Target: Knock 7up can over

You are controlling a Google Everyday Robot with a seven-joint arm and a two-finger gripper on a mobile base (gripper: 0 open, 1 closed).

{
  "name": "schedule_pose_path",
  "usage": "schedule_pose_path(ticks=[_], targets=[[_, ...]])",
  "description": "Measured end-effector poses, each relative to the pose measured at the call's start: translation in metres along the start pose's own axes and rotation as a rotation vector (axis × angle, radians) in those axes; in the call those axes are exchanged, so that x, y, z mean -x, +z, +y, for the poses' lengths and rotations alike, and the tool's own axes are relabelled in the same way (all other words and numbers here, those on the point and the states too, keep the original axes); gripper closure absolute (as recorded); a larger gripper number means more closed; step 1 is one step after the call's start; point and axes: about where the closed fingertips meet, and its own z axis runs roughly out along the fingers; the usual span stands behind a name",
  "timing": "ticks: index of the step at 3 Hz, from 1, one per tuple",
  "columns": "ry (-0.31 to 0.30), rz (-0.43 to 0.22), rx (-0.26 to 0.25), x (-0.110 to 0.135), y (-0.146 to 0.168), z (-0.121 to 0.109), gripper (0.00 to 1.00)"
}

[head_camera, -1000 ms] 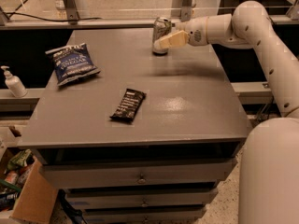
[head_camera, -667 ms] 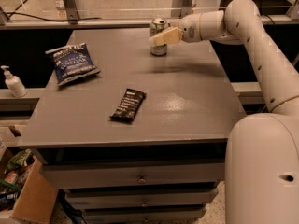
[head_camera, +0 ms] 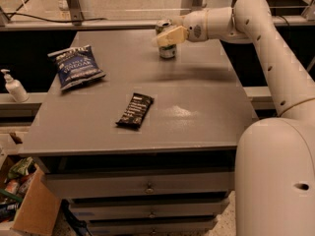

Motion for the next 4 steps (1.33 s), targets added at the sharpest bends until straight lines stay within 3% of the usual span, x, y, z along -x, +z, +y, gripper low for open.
schedule_pose_path(ticks=[2, 3, 4], targets=[[-0.014, -0.053, 0.255, 0.015, -0.02, 0.11, 0.0], [-0.024, -0.053, 0.306, 0.015, -0.034, 0.136, 0.0], [-0.02, -0.053, 0.269, 0.005, -0.049, 0.128, 0.0]])
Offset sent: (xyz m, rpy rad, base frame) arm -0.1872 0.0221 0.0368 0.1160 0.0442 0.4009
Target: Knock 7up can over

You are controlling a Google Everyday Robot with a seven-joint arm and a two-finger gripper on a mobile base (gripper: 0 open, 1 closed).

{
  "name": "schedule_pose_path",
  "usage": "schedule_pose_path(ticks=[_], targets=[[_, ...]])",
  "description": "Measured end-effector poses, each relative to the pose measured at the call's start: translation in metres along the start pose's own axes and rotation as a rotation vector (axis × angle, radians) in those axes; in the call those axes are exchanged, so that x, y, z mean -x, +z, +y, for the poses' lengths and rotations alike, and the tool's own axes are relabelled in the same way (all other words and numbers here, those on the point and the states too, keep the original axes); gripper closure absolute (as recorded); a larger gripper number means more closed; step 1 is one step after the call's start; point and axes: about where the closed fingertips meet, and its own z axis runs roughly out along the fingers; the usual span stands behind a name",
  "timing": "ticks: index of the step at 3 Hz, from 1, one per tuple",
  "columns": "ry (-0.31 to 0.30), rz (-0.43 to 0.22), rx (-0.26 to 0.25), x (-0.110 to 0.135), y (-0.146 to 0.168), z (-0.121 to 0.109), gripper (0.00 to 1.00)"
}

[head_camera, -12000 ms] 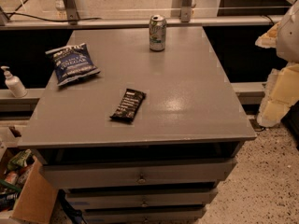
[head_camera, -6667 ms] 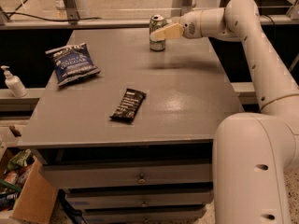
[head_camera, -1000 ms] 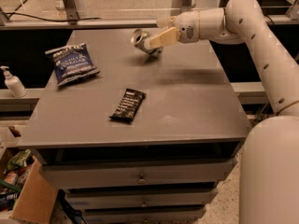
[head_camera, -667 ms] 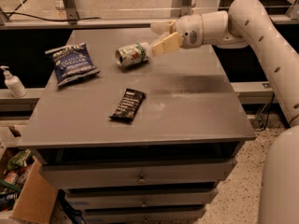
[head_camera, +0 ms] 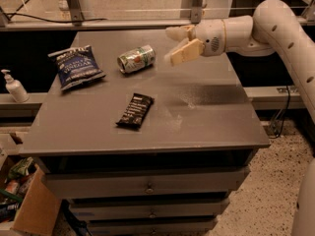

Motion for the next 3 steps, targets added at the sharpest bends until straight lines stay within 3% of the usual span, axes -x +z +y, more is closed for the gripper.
schedule_pose_path(ticks=[2, 3], targets=[[0.037, -0.019, -0.165, -0.025, -0.053, -0.037, 0.0], [0.038, -0.02, -0.17, -0.025, -0.054, -0.039, 0.0]])
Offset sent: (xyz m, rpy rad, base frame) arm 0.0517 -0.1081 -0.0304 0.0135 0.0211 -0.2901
